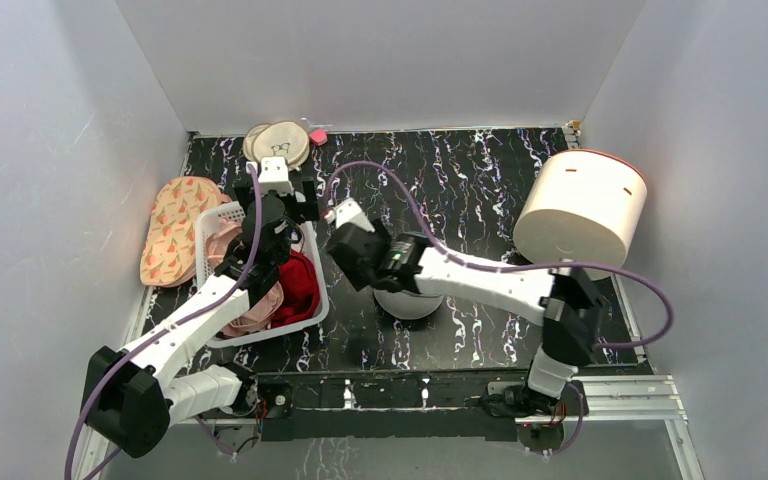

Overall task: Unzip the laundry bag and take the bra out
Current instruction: Unzip the laundry bag at the center of the board.

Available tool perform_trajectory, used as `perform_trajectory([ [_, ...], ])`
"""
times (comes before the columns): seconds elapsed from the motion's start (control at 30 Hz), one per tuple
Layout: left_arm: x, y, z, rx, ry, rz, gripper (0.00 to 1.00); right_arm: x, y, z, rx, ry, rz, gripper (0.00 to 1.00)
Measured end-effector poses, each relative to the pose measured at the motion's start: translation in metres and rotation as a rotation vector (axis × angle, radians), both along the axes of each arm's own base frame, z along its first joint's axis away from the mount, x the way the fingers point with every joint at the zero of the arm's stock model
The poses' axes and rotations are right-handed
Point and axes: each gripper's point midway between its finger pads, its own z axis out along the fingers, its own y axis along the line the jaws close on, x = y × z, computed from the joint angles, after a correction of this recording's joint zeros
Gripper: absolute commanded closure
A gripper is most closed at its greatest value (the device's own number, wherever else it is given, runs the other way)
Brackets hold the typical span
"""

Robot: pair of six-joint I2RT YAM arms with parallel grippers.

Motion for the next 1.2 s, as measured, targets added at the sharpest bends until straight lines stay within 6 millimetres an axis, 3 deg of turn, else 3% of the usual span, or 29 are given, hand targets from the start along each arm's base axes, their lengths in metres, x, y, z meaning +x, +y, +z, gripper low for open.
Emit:
perform_trajectory([
  [0.1, 0.001, -0.001, -0.003, -0.003, 0.008, 0.001, 0.02, -0.003, 0.009, -0.011, -0.122, -0.056, -0.023, 0.52],
  [0.3, 0.001, -0.001, -0.006, -0.003, 0.016, 0.003, 0.02, -0.017, 0.002, -0.039, -0.310, -0.095, -0.034, 0.55],
  [0.43, 0.001, -0.001, -0.006, -0.003, 0.017, 0.003, 0.02, -0.010, -0.011, -0.038, -0.350, -0.121, -0.083, 0.52],
  [0.63, 0.001, -0.001, -0.006, -0.007, 0.017, 0.003, 0.02, -0.005, -0.015, -0.034, -0.353, -0.141, -0.103, 0.46],
  [0.83, 0.001, -0.001, -0.007, -0.006, 0.021, 0.003, 0.02, -0.006, -0.014, -0.021, -0.307, -0.152, -0.105, 0.40],
  [0.97, 0.001, -0.002, -0.006, -0.008, 0.021, 0.000, 0.02, -0.011, -0.013, -0.001, -0.184, -0.160, -0.090, 0.33],
  [1.1, 0.001, -0.002, -0.007, -0.007, 0.026, 0.000, 0.02, -0.012, -0.017, 0.027, -0.073, -0.200, -0.092, 0.33],
  [1.2, 0.001, -0.002, -0.008, -0.007, 0.029, 0.000, 0.02, -0.009, -0.017, 0.031, -0.052, -0.210, -0.104, 0.35],
])
